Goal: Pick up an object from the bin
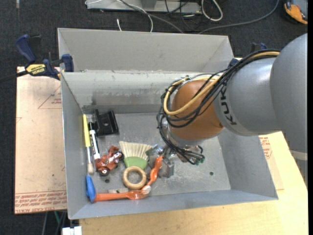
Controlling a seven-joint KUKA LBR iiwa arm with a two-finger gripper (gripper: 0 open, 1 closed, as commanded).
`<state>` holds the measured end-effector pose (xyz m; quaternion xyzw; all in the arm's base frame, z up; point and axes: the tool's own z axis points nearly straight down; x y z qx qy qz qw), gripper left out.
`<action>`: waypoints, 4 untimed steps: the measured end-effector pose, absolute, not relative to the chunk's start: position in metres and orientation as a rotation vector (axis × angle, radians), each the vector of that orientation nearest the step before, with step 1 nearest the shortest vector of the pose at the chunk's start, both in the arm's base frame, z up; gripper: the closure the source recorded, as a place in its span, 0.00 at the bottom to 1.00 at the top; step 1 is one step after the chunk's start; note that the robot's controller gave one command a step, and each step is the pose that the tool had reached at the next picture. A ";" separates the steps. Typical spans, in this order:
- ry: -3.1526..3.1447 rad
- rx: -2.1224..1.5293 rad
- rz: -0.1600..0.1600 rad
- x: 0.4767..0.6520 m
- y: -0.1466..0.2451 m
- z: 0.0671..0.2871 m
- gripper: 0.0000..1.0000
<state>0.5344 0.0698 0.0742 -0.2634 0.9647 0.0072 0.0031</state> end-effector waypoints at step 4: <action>3.021 -0.823 0.025 0.535 0.072 0.159 1.00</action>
Offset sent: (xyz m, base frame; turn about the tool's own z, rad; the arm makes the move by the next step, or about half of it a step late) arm -0.0019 0.0003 0.0205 -0.0002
